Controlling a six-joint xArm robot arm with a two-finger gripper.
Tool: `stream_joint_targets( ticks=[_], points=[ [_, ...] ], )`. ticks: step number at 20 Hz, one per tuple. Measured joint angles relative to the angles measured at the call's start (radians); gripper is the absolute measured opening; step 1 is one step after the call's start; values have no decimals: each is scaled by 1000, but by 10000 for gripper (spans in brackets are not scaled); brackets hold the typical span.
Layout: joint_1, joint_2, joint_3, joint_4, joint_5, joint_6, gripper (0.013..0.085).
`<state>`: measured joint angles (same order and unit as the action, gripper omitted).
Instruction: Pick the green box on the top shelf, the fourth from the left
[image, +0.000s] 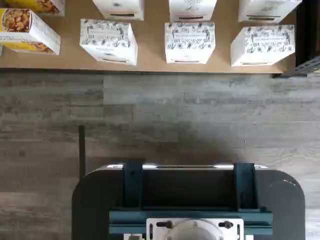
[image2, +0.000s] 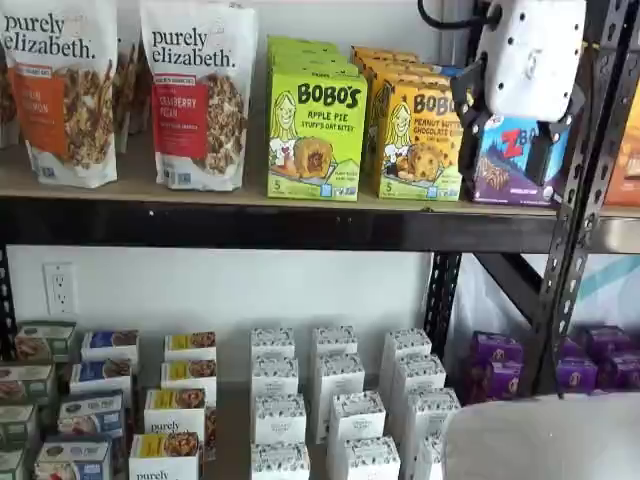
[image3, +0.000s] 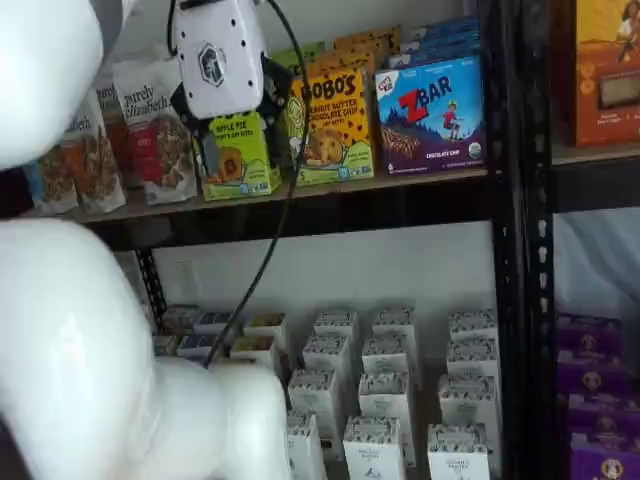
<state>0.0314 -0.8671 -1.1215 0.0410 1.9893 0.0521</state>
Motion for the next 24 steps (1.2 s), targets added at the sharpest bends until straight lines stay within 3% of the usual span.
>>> stream_joint_targets(
  ticks=[1, 2, 5, 17, 24],
  points=[
    [-15, -7, 6, 17, -11, -9, 850],
    [-71, -31, 28, 75, -45, -41, 850],
    [-97, -41, 37, 108, -64, -59, 850],
    [-68, -47, 39, 101, -99, -38, 850],
    [11, -17, 26, 74, -134, 28, 850]
  ],
)
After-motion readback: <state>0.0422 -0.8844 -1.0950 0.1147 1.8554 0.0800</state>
